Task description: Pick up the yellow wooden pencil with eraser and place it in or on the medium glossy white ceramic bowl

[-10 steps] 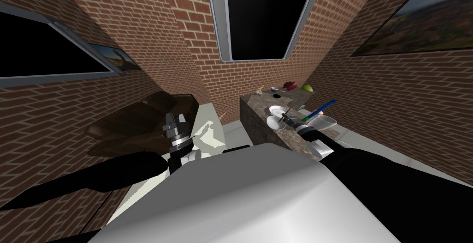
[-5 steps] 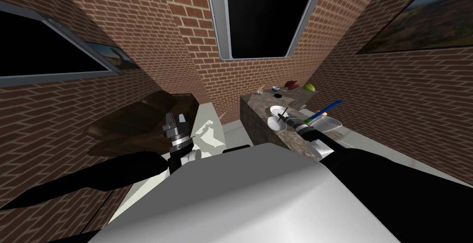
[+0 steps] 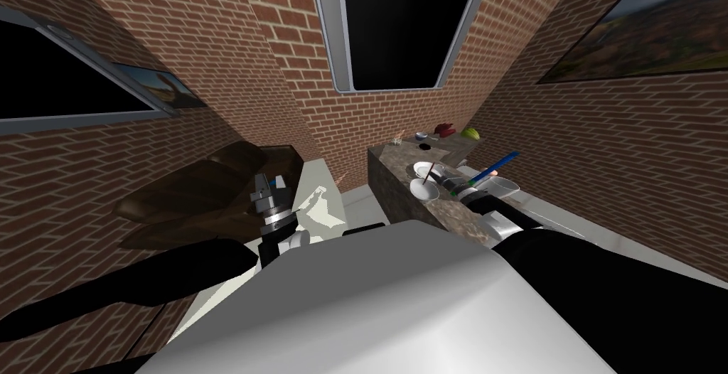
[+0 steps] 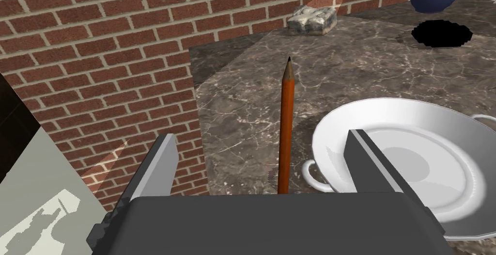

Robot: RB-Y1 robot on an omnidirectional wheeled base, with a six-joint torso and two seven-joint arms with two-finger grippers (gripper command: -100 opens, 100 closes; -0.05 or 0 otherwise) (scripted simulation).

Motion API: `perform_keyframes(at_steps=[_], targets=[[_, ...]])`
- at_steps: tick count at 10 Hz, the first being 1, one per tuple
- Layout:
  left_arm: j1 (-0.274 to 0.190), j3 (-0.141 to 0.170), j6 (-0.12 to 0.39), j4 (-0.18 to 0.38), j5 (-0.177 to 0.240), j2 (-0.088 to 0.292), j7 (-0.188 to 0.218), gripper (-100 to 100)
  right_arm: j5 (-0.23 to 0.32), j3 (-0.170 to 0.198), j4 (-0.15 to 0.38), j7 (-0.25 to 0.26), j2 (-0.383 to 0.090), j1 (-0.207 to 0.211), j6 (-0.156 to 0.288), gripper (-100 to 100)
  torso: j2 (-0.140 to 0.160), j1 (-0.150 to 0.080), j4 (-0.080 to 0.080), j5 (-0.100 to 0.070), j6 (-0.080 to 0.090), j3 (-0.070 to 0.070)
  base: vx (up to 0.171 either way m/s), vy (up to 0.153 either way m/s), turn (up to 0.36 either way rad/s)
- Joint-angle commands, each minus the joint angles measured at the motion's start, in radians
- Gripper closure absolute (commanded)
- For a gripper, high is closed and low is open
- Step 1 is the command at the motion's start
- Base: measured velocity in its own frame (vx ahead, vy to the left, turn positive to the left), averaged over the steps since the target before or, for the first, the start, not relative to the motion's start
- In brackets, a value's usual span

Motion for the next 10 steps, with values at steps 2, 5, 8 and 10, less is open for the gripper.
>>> perform_keyframes(at_steps=[2,5,8,10], targets=[[0.000,0.000,0.000,0.000,0.000,0.000,0.000,0,-0.012,-0.057,-0.036,-0.052,-0.051,0.035,0.010,-100,0.000,0.000,0.000,0.000,0.000,0.000,0.016,0.020,-0.099],[0.000,0.000,0.000,0.000,0.000,0.000,0.000,0,-0.012,-0.060,-0.041,-0.055,-0.052,0.038,0.011,0,0.000,-0.001,0.000,0.000,0.000,0.000,0.005,0.009,-0.038],[0.000,0.000,0.000,0.000,0.000,0.000,0.000,0,-0.012,-0.060,-0.041,-0.055,-0.052,0.038,0.011,0,0.001,-0.002,0.000,-0.001,0.000,0.000,0.000,0.000,0.000],[0.000,0.000,0.000,0.000,0.000,0.000,0.000,0,-0.012,-0.060,-0.041,-0.055,-0.052,0.038,0.011,0,0.001,-0.002,0.000,-0.001,0.000,0.000,0.000,0.000,0.000]])
